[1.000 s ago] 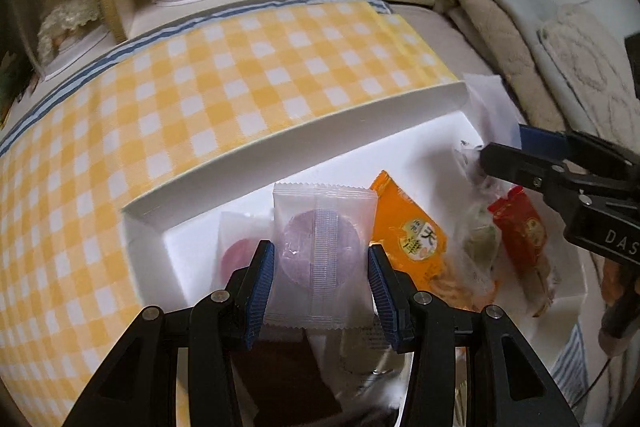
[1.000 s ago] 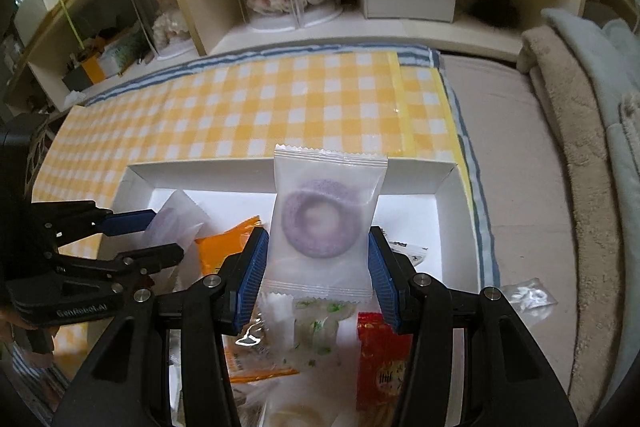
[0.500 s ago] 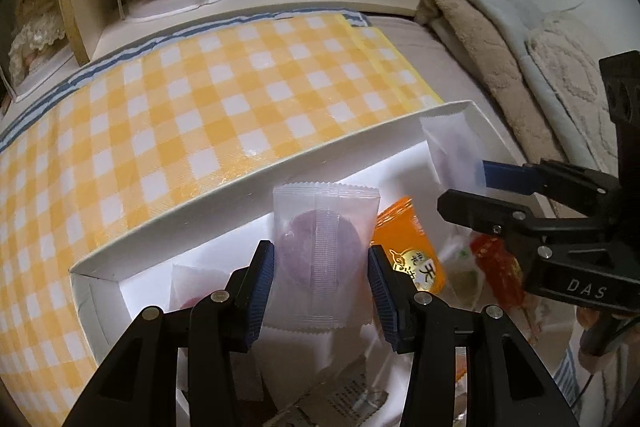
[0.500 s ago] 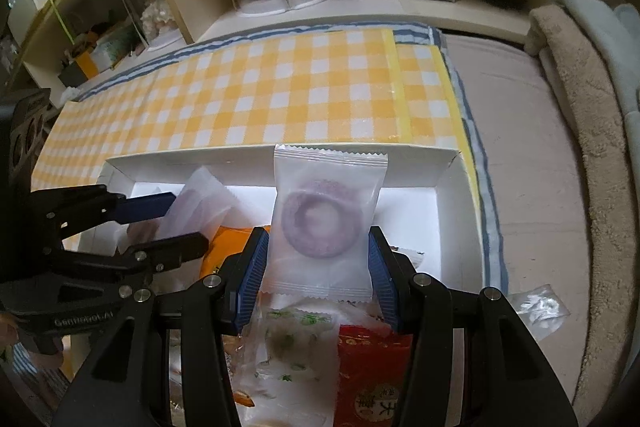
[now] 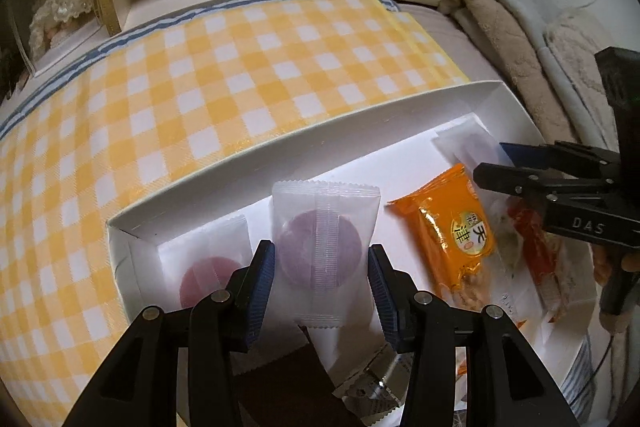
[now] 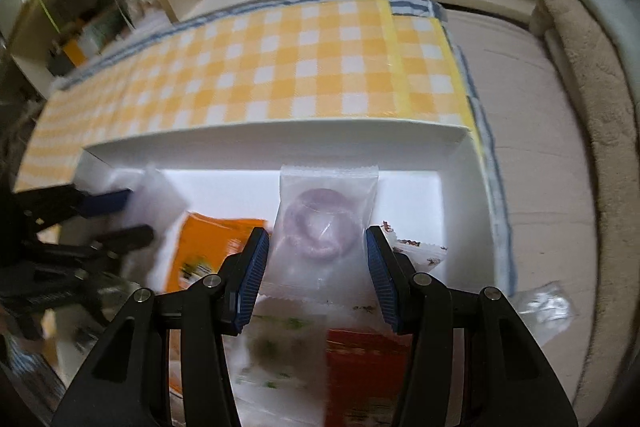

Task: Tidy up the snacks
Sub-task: 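Open both tools to release the packets and lift away from the tray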

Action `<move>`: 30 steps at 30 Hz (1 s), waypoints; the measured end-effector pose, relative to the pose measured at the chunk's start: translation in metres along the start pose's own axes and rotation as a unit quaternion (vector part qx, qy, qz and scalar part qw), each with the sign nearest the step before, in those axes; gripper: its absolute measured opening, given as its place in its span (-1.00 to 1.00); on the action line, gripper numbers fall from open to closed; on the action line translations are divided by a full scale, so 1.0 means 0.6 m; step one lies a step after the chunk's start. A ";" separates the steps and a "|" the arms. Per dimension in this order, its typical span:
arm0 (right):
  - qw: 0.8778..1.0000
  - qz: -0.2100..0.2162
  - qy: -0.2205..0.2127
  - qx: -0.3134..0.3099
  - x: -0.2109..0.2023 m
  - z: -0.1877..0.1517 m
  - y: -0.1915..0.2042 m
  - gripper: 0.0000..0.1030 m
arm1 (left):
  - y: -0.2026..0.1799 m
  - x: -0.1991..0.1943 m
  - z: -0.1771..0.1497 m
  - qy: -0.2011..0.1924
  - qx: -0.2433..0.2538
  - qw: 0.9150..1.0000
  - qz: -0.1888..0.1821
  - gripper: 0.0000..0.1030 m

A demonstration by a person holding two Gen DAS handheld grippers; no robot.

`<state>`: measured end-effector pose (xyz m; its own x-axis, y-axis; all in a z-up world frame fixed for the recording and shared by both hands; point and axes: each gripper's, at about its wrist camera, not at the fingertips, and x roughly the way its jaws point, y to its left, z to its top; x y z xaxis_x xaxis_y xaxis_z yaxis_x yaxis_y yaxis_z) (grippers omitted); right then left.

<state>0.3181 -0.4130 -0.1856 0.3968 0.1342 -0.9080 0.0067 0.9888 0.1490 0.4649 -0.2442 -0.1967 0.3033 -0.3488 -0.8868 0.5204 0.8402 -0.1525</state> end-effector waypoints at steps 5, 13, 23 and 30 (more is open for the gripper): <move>1.000 -0.004 -0.002 -0.001 -0.006 -0.005 -0.004 -0.02 | -0.017 -0.003 0.011 -0.004 -0.002 1.000 -0.021 -0.11; 1.000 -0.003 -0.029 0.008 -0.021 0.013 0.010 0.18 | -0.019 -0.020 0.016 -0.019 -0.005 1.000 -0.008 0.05; 0.999 0.005 -0.036 0.026 -0.058 0.007 0.001 0.44 | -0.004 -0.072 -0.001 -0.024 -0.013 1.000 -0.007 0.75; 0.998 -0.007 -0.055 0.014 -0.112 -0.018 0.024 1.00 | -0.006 -0.141 -0.020 -0.043 -0.024 0.998 -0.025 1.00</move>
<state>0.2818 -0.4070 -0.1264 0.4945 0.1100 -0.8622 0.0379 0.9883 0.1479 0.4277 -0.2126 -0.1262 0.3462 -0.4238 -0.8370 0.4982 0.8390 -0.2188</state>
